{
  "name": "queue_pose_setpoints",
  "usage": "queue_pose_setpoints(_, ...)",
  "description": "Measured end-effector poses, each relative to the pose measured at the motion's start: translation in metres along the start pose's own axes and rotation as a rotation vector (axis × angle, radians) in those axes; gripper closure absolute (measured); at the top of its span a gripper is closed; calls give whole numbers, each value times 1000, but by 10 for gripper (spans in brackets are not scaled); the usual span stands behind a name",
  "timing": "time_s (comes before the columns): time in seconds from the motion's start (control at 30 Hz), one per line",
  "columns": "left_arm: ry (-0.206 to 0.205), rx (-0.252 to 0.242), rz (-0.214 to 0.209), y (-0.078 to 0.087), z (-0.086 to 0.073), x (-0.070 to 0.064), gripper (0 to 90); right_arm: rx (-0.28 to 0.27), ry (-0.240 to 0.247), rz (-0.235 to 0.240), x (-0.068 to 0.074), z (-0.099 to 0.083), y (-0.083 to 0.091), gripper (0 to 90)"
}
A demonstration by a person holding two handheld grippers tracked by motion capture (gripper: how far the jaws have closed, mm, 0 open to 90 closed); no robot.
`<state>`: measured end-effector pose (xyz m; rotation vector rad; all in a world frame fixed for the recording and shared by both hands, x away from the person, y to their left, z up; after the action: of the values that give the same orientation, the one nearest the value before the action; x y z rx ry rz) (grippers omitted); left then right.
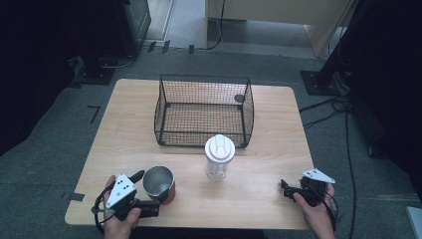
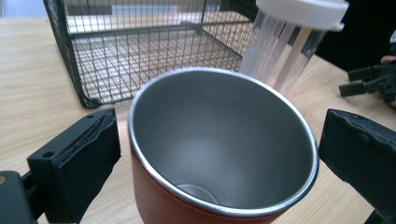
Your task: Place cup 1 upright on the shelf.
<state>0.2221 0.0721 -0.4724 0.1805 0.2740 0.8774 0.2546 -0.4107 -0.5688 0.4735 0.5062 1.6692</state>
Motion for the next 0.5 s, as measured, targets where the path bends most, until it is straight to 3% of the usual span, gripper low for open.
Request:
queue_pose_setpoints(0.23,-13,29,14,-7,-7,-1,0,0,0,0,0,0,0,27)
queue_pose_setpoints(0.3,-28,57,38,-12,-13,-1,0,0,0,0,0,0,0,27)
queue_pose_setpoints(0.5,-42,110,58,-21,-19,-2,0,0,0,0,0,0,0,27)
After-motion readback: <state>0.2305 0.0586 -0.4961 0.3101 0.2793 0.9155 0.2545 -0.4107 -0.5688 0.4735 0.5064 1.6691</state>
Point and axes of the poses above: each handheld gripper's, and its own axes: y roughly backward along the jaws, z roughly out of its top, x roughly to its left, the point moved 6 cm from there along -y, roughly forward along the jaws, and after that the axes turned 9 degrees about -x, right-handed, at the moved point
